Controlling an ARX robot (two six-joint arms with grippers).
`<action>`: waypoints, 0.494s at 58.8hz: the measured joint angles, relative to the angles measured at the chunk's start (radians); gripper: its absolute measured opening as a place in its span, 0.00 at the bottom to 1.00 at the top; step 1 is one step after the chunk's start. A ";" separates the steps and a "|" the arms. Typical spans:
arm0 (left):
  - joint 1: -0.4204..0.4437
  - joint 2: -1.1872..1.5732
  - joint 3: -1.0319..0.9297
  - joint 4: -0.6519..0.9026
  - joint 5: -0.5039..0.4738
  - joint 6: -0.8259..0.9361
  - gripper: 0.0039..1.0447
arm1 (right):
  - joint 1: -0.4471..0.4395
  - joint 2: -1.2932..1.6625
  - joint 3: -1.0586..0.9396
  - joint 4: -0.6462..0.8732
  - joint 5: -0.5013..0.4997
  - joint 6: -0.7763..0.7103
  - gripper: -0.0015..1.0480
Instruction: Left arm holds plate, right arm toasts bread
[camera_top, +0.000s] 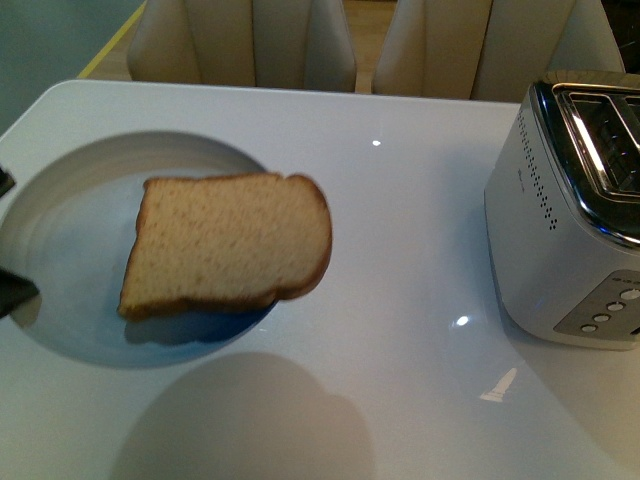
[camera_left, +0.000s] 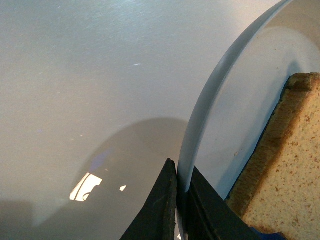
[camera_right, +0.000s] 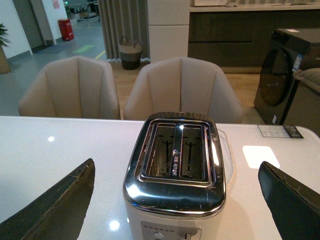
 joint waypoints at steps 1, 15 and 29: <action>-0.006 -0.005 0.008 -0.008 -0.003 -0.006 0.03 | 0.000 0.000 0.000 0.000 0.000 0.000 0.91; -0.163 0.000 0.187 -0.105 -0.074 -0.082 0.03 | 0.000 0.000 0.000 0.000 0.000 0.000 0.91; -0.329 0.064 0.372 -0.188 -0.137 -0.183 0.03 | 0.000 0.000 0.000 0.000 0.000 0.000 0.91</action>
